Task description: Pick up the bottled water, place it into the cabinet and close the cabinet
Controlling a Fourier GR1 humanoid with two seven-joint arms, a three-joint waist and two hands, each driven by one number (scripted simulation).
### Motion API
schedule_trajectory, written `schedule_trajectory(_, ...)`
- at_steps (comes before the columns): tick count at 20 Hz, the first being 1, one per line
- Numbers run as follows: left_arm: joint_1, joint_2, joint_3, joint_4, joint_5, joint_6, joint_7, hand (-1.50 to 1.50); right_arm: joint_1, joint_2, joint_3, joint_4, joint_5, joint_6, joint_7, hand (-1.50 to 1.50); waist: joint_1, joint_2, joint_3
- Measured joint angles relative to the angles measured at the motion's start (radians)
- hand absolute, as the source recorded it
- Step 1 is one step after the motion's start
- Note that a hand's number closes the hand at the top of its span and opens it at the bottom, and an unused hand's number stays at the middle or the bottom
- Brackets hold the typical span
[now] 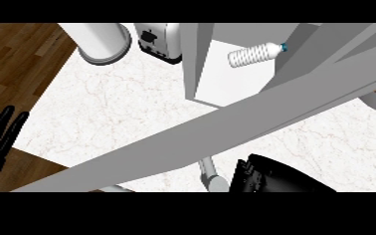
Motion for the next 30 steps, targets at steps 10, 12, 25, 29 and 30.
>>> schedule_trajectory(10,0.008,-0.003,0.014,0.039,0.008,-0.01,-0.001,-1.5,-0.384,0.221,-0.092,0.391,0.065,-0.197,0.156,1.5,-0.034,-0.01,0.012)
schedule_trajectory(12,0.013,-0.005,0.021,0.049,0.009,-0.011,-0.004,-1.5,-0.465,0.249,-0.12,0.473,0.093,-0.252,0.153,1.5,-0.044,-0.013,0.013)
schedule_trajectory(25,0.041,-0.019,0.046,0.067,0.02,-0.04,-0.026,-1.5,-0.686,0.3,-0.15,0.78,0.075,-0.531,0.1,-1.5,-0.088,-0.033,0.019)
schedule_trajectory(29,0.046,-0.029,0.046,0.071,0.016,-0.044,-0.034,-1.5,-0.706,0.3,-0.135,0.81,0.025,-0.603,0.078,-1.5,-0.094,-0.037,0.018)
schedule_trajectory(30,0.051,-0.029,0.048,0.072,0.015,-0.048,-0.035,-1.5,-0.712,0.3,-0.133,0.818,0.014,-0.616,0.073,-1.5,-0.096,-0.038,0.018)
